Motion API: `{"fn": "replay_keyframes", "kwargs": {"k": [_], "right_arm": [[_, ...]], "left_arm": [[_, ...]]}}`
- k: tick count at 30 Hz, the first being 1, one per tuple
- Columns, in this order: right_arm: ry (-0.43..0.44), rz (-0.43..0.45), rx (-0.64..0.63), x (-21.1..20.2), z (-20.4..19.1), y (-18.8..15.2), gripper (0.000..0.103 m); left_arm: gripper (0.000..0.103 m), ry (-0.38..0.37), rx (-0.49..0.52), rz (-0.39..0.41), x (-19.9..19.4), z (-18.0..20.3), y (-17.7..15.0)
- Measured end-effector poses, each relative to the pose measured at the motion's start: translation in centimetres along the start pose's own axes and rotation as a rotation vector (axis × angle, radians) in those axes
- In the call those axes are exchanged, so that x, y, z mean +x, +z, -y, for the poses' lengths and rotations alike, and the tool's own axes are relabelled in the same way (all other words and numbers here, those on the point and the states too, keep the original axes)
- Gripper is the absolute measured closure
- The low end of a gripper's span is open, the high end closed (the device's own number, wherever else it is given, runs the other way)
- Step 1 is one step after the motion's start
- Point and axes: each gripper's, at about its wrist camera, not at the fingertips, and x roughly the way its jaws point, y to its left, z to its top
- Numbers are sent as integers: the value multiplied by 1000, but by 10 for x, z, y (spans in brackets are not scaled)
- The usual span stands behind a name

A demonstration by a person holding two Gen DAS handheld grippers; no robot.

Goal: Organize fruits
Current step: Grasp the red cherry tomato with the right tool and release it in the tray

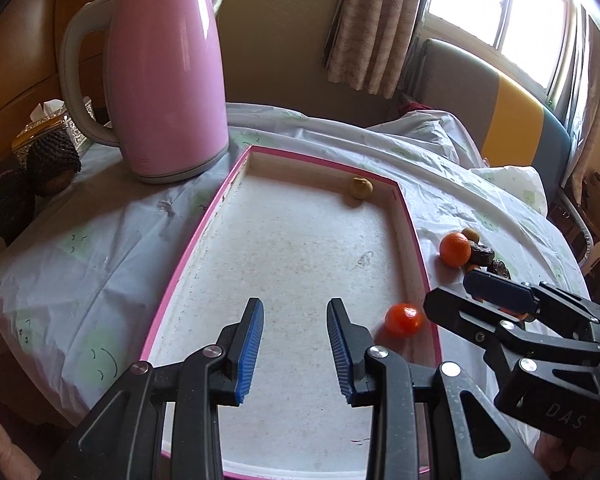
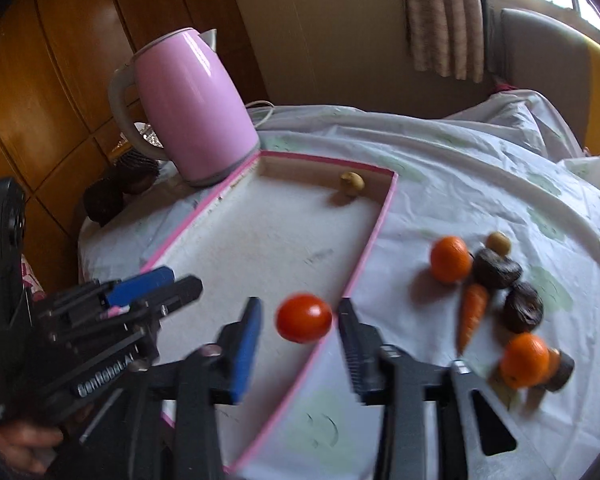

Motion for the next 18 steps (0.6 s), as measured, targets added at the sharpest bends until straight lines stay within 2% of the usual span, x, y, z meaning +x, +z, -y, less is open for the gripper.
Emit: {"fn": "replay_keyframes", "kwargs": {"k": [3, 8, 18], "right_arm": [[-9, -3, -11, 0, -5, -5, 47], [-95, 1, -15, -12, 1, -22, 43], [-235, 58, 126, -61, 54, -55, 35]], "left_arm": [[70, -1, -6, -5, 1, -2, -2], [70, -7, 0, -7, 2, 1, -3], [70, -20, 47, -5, -1, 18, -5]]}}
